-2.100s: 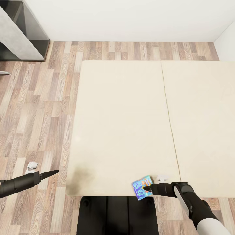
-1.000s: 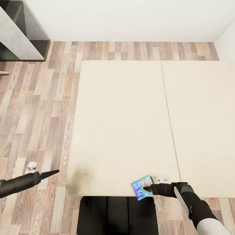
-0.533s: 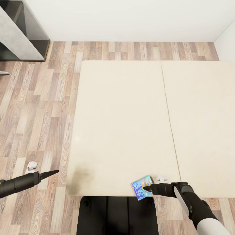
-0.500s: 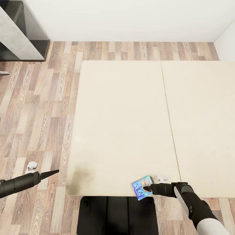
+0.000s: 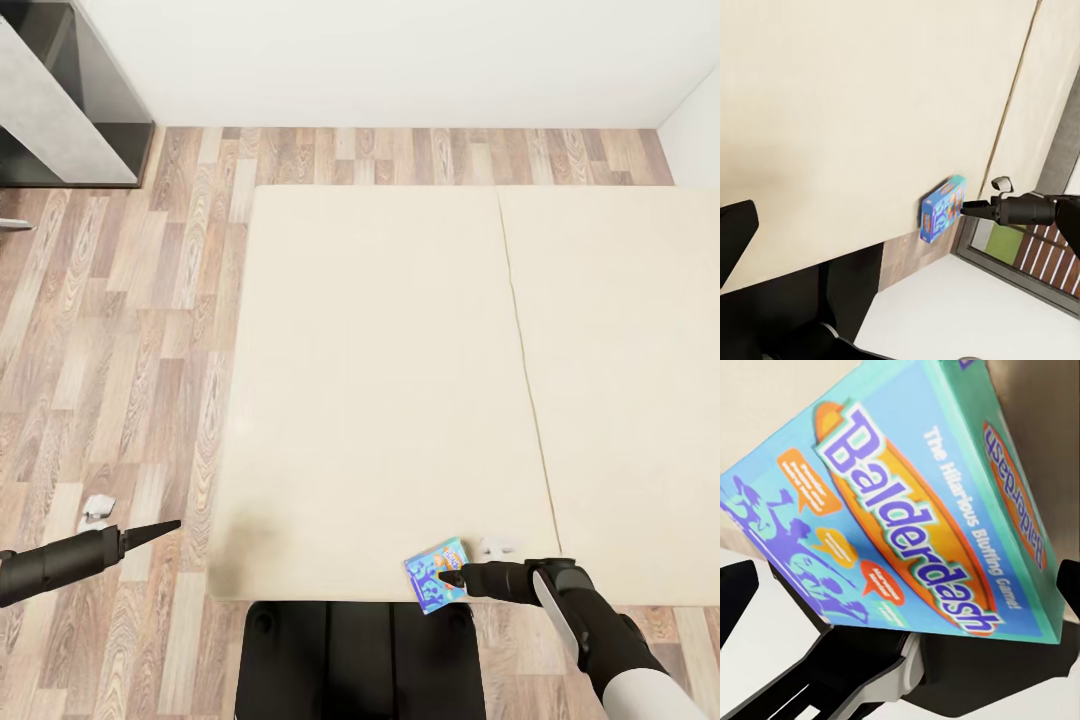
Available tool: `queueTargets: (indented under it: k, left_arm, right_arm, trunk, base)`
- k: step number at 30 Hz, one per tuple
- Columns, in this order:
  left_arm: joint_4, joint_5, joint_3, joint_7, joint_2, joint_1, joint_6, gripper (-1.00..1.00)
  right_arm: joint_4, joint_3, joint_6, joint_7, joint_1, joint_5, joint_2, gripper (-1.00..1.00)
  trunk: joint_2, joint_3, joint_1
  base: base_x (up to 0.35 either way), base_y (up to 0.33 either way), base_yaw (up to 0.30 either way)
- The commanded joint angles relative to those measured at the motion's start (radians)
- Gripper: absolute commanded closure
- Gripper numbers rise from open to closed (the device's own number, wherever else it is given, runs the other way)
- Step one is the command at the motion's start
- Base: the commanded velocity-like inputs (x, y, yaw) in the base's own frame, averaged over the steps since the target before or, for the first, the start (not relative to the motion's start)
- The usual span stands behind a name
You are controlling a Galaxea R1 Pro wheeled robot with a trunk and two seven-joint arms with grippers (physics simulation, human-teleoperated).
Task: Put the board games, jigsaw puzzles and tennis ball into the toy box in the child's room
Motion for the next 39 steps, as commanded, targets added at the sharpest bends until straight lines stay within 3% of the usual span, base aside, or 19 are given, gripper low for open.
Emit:
queueTargets:
  k: [1, 29, 39]
  left_arm:
    - [0.0, 0.001, 0.0, -0.003, 0.0, 0.0, 0.01, -1.0]
    - [0.0, 0.001, -0.002, -0.003, 0.0, 0.0, 0.01, -1.0]
    - [0.0, 0.001, -0.001, -0.003, 0.0, 0.0, 0.01, -1.0]
  right_arm:
    - [-0.001, 0.001, 0.008, -0.002, 0.0, -0.008, -0.001, -1.0]
    - [-0.001, 0.001, 0.007, -0.002, 0.0, -0.008, 0.001, -1.0]
    - [-0.001, 0.001, 0.007, -0.002, 0.0, -0.008, 0.001, -1.0]
  trunk:
    - [-0.002, -0.001, 0.001]
    - [-0.002, -0.001, 0.001]
    - [-0.002, -0.001, 0.001]
  base:
    - [0.0, 0.177, 0.0]
    - [0.0, 0.018, 0.0]
    - [0.0, 0.161, 0.0]
